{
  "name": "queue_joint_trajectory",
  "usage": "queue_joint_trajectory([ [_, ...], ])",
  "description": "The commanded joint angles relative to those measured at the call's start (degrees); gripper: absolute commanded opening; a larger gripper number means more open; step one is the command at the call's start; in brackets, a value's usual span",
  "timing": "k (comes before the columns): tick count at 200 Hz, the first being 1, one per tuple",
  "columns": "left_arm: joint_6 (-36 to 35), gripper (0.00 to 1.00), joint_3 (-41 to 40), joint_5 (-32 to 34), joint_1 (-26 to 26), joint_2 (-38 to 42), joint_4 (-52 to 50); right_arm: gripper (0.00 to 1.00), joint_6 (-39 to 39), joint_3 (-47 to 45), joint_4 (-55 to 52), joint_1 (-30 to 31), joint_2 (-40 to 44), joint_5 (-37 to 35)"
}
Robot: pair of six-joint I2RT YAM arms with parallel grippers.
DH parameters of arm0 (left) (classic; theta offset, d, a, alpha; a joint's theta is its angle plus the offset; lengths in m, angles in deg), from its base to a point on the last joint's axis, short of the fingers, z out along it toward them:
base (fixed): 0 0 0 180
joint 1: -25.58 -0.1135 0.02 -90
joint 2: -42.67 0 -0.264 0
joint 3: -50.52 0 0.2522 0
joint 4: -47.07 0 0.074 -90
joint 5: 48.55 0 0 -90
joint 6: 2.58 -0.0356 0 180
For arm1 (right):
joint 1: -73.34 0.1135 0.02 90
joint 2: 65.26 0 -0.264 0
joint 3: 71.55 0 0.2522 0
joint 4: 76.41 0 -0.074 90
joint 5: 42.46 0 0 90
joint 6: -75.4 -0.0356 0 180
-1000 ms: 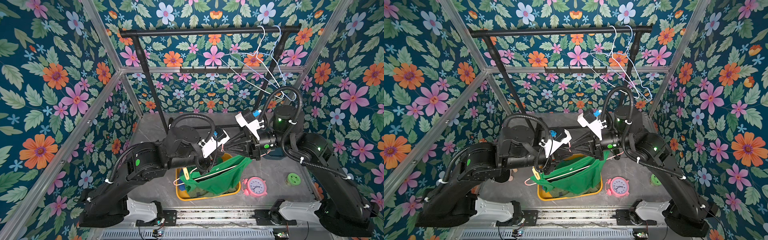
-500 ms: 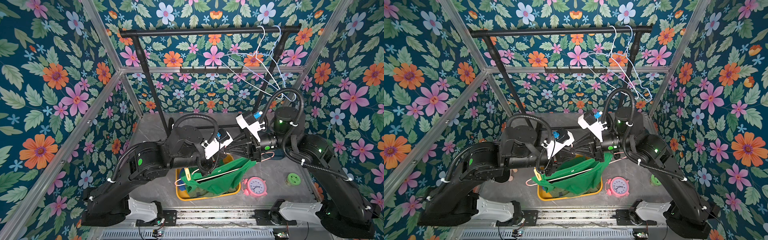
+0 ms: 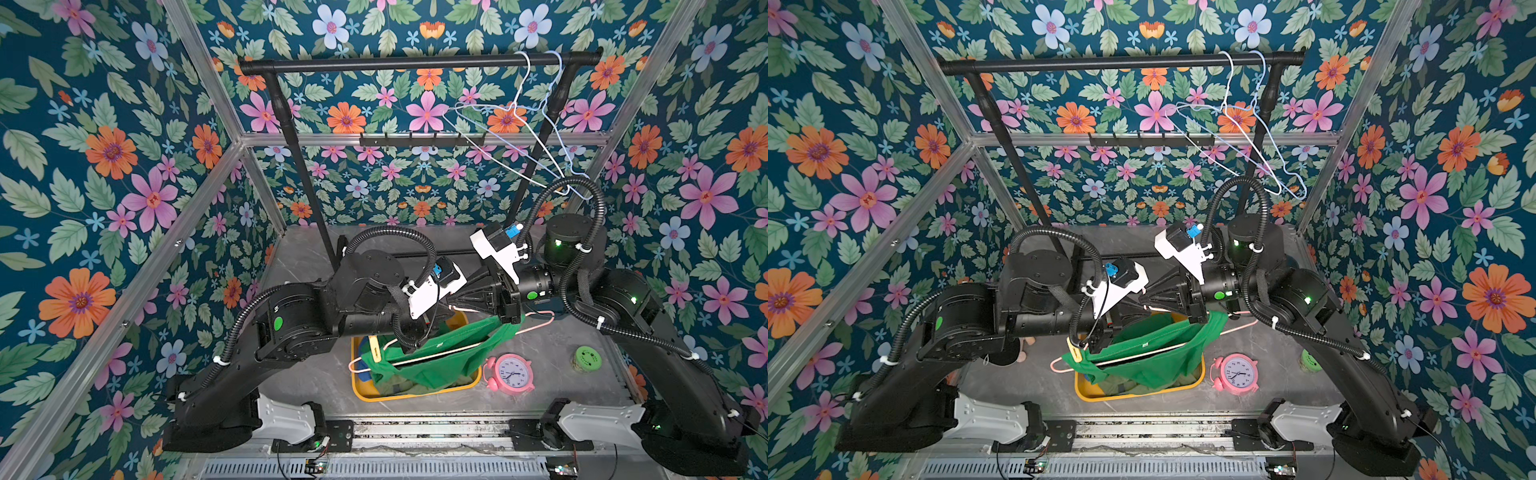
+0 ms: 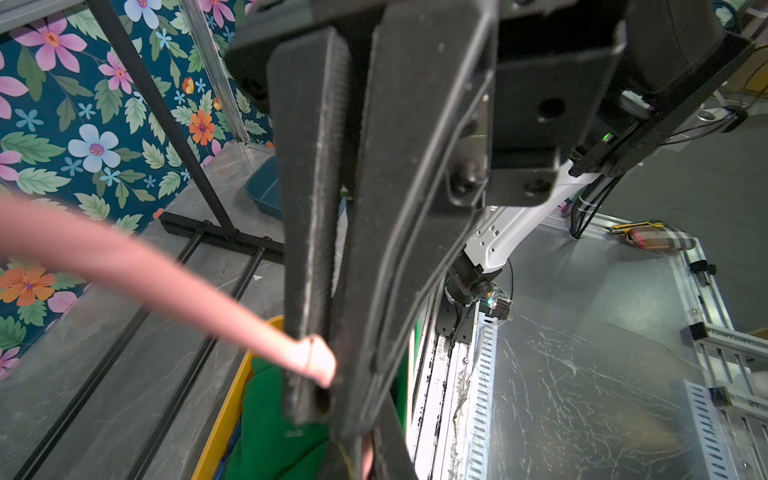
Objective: Remove the clothespins securing tank tops to the hanger
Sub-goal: Adjust the hanger.
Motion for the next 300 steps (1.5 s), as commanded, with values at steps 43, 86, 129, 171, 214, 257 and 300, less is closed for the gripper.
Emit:
queue_joint_trajectory([
  [43, -0.6, 0.00, 0.4, 2.1, -0.2, -0.5, 2.9, 0.03, -1.3, -0.3, 1.9, 0.3, -0.1, 6.1],
  [86, -0.5, 0.06, 0.3, 3.3, -0.2, 0.1, 3.2, 0.00, -1.3, -2.5, 5.7, 0.3, 1.7, 2.9],
  [129, -0.1, 0.35, -1.7, 5.4, -0.2, 2.6, 4.9, 0.00, -0.3, -3.5, 7.6, 0.2, 2.5, -0.5],
  [171, 0.5, 0.51, -3.5, 5.5, -0.2, 5.4, 6.4, 0.00, 0.9, -2.8, 8.0, 0.2, 2.0, -4.1],
  [214, 1.5, 0.54, -5.6, 4.5, -0.2, 8.6, 8.5, 0.00, 2.2, -2.6, 7.9, -0.7, 1.9, -8.7],
  [257, 3.3, 0.61, -10.8, 6.7, -0.2, 15.0, 14.8, 0.00, -0.3, -2.4, 8.3, -8.1, 3.0, -2.4],
  [300, 6.0, 0.85, -20.8, 11.7, -0.2, 26.3, 25.1, 0.00, -0.1, -1.2, 6.6, -13.3, 4.2, 3.2],
])
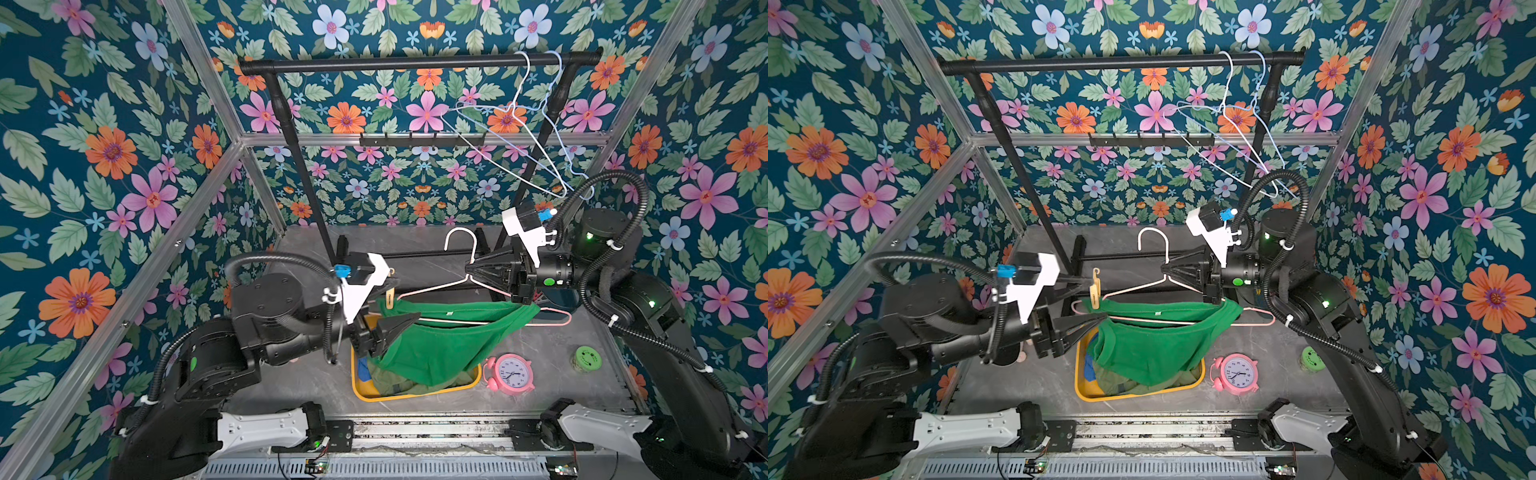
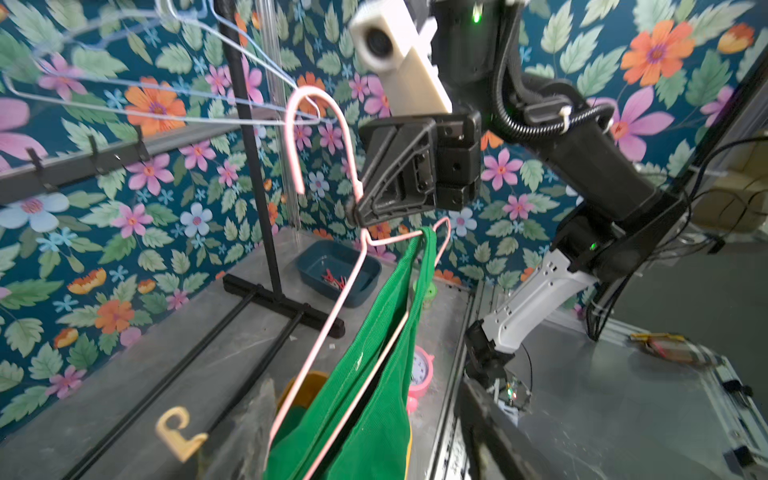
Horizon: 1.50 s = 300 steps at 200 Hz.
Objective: Remove the clothespins securing tank tops to the hanger
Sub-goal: Adjust the hanger, then remove the clothespin from the hanger.
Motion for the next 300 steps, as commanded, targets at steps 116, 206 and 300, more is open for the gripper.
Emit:
queue_joint_trajectory([
  [116, 6.6, 0.97, -10.5, 2.6, 0.0, 5.2, 8.6, 0.00, 1.0, 0.9, 2.4, -2.0, 4.7, 11.9],
  [206, 6.8, 0.55, -12.0, -3.2, 0.0, 5.2, 11.1, 0.00, 0.7, 1.1, 5.2, -2.0, 3.2, 12.4],
  [300, 7.3, 0.55, -12.1, -4.8, 0.0, 4.2, 8.8, 0.00, 1.1, 2.8, 4.4, -2.0, 3.4, 11.3],
])
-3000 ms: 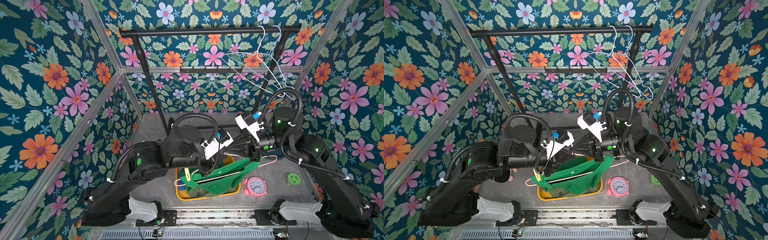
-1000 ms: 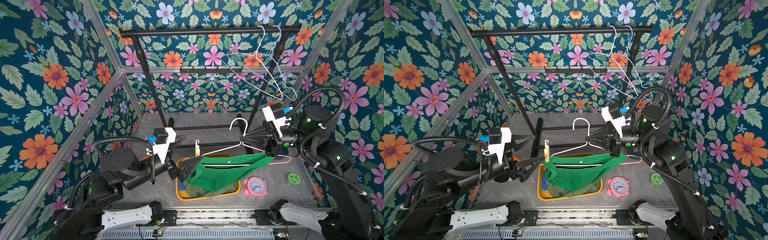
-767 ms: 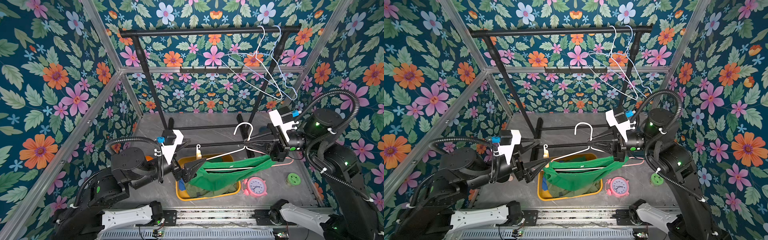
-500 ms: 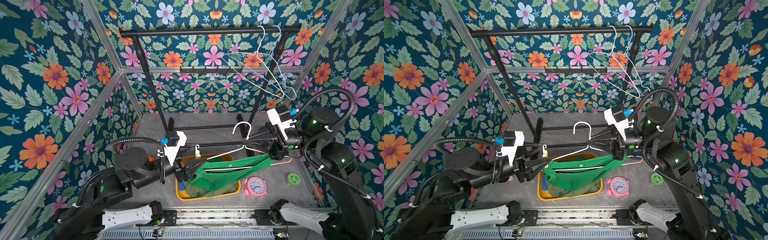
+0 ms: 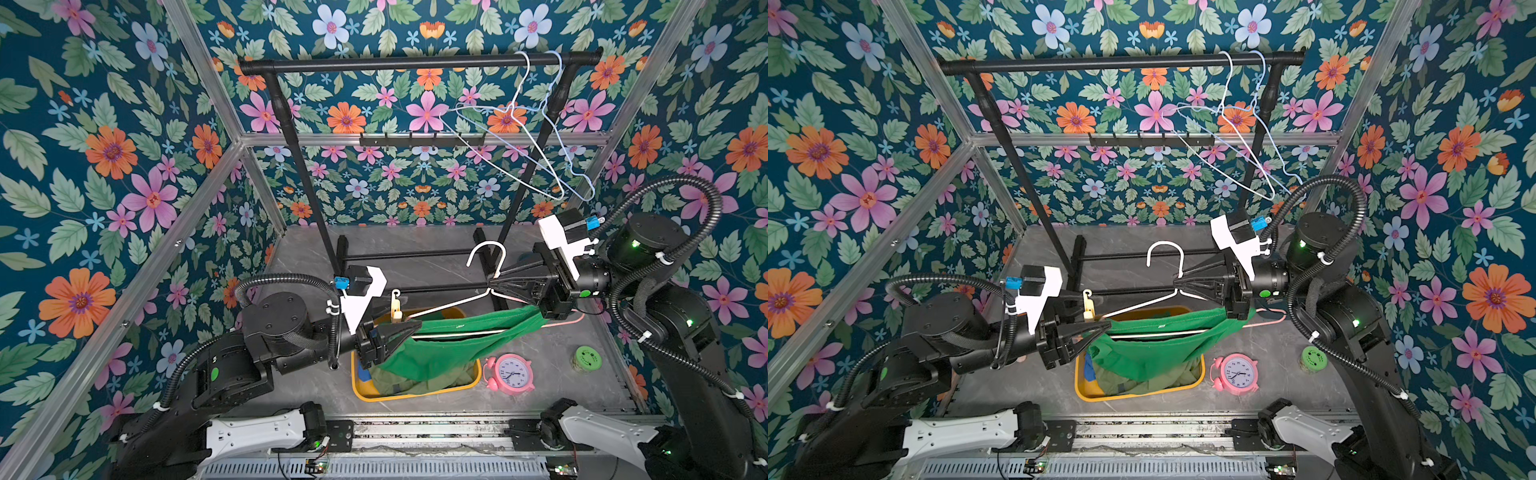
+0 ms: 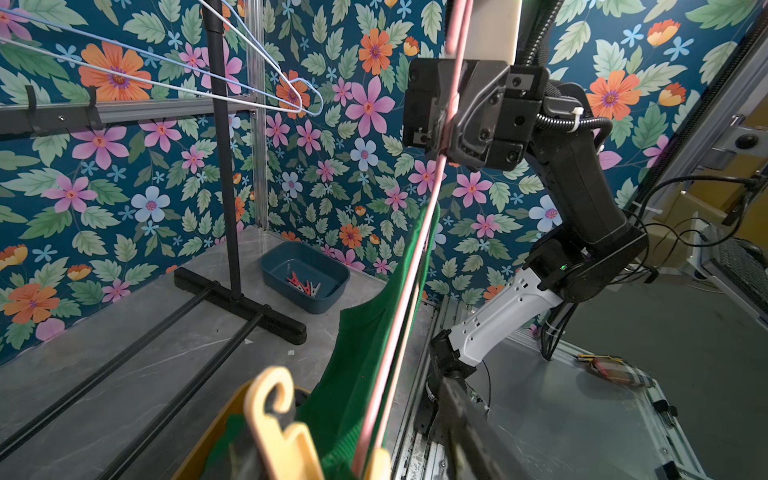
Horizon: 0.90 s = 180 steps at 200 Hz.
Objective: Remove the clothespins securing tank tops to the hanger
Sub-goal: Remove the clothespin from the hanger.
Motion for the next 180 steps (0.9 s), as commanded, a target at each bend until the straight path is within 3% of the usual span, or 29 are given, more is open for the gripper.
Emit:
queue_joint_trajectory([
  [1, 0.2, 0.55, 0.1, -0.5, 0.0, 0.5, 0.2, 0.00, 0.9, 0.7, 2.3, 0.0, 0.0, -0.3],
  [54, 0.3, 0.43, -0.2, 0.8, 0.0, 2.7, 1.1, 0.00, 1.9, 0.9, 0.8, 0.0, -0.4, -1.3],
  [121, 0.2, 0.38, -0.5, -0.3, 0.0, 1.5, 0.6, 0.00, 1.5, 1.5, 0.9, 0.0, -0.5, -0.9],
  [144, 0.2, 0.29, -0.1, -0.9, 0.0, 1.1, 0.1, 0.00, 1.6, 1.5, 0.9, 0.0, -0.5, -1.0],
  [180, 0.3, 0.26, 0.1, -1.1, 0.0, 1.6, 0.1, 0.00, 1.7, 1.6, 0.6, 0.0, -0.7, -1.3],
])
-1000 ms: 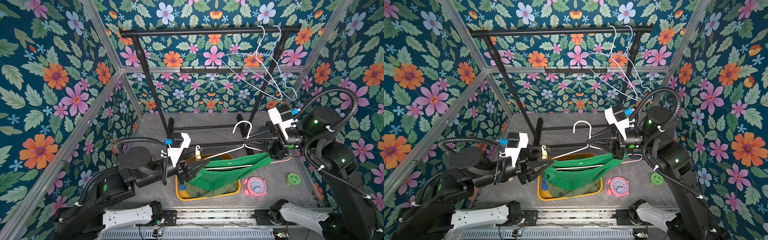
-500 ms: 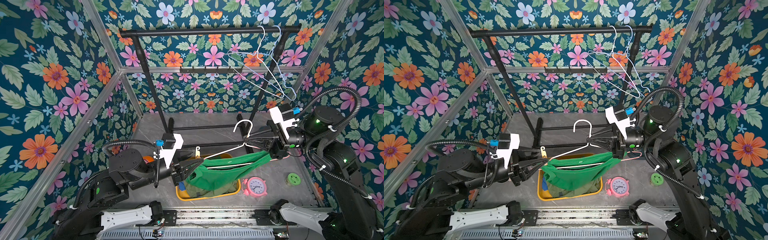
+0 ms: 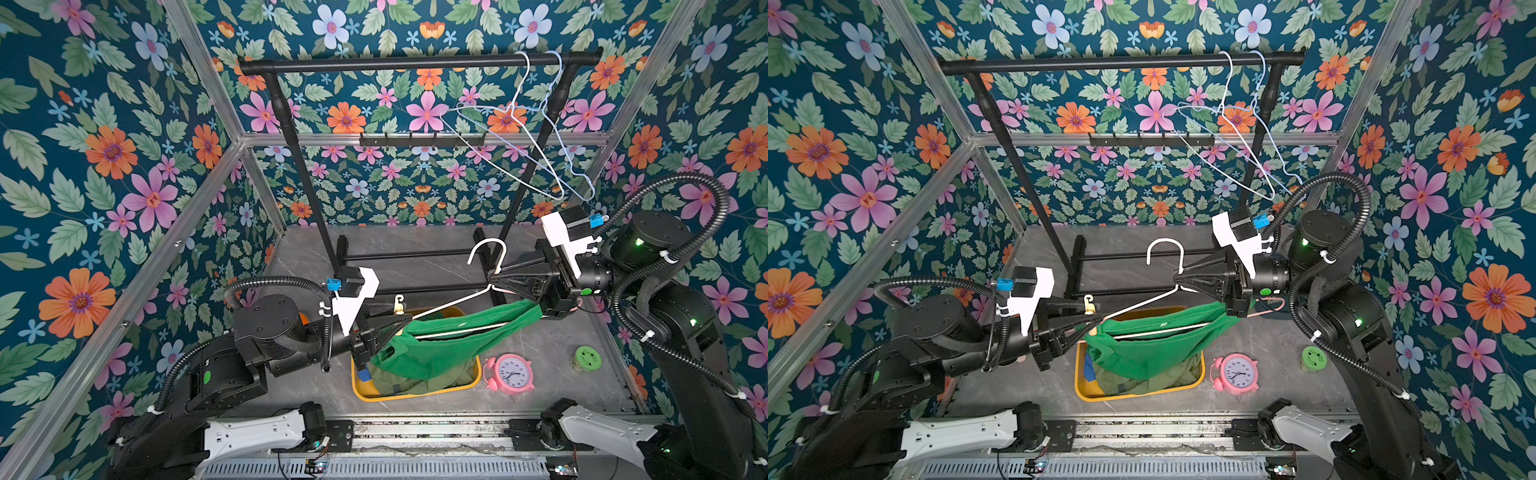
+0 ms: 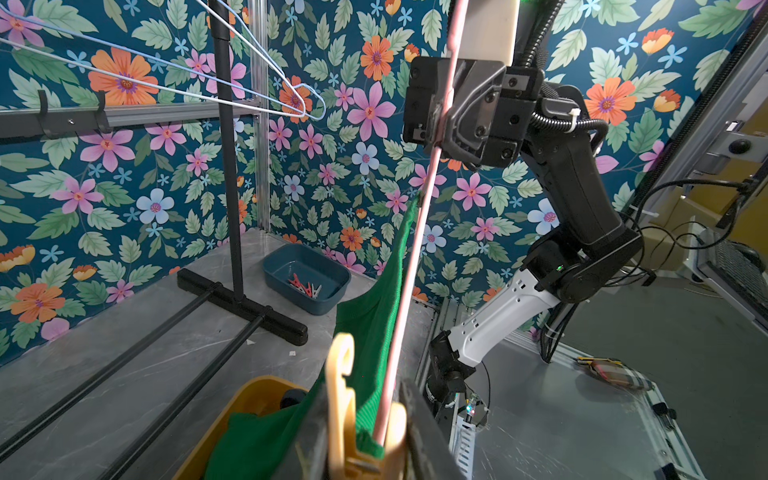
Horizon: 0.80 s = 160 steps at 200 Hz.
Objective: Remove the clothespins securing tank tops to the hanger
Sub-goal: Remove the clothespin from the hanger.
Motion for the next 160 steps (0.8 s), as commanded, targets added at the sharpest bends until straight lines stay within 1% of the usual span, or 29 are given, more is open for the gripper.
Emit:
queue_joint_trajectory([
  [1, 0.2, 0.26, 0.4, -0.9, 0.0, 0.4, 0.3, 0.00, 0.5, 0.4, 1.1, 0.0, -0.1, 0.1],
  [26, 0.2, 0.20, 0.3, -1.0, 0.0, 0.6, 0.6, 0.00, 0.7, 0.4, 0.9, 0.0, -0.3, 0.0],
  [39, 0.0, 0.14, 0.4, -0.9, 0.0, 0.7, 0.8, 0.00, 0.8, 0.6, 0.6, 0.0, -0.6, 0.1],
  [59, -0.1, 0.08, 0.3, -0.5, 0.0, 0.8, 1.2, 0.00, 0.7, 0.6, 0.6, 0.0, -0.9, 0.1],
  [78, -0.2, 0.05, 0.3, -0.2, 0.0, 1.0, 1.6, 0.00, 0.7, 0.6, 0.6, 0.0, -1.1, 0.2],
  [111, -0.2, 0.00, 0.3, 2.8, 0.0, 2.2, 2.8, 0.00, 0.8, 0.7, 0.5, 0.0, -1.9, 0.4],
  [160, -0.4, 0.00, -0.1, 7.6, 0.0, 4.8, 4.4, 0.00, 0.7, 0.6, 0.7, 0.0, -3.1, 0.8],
])
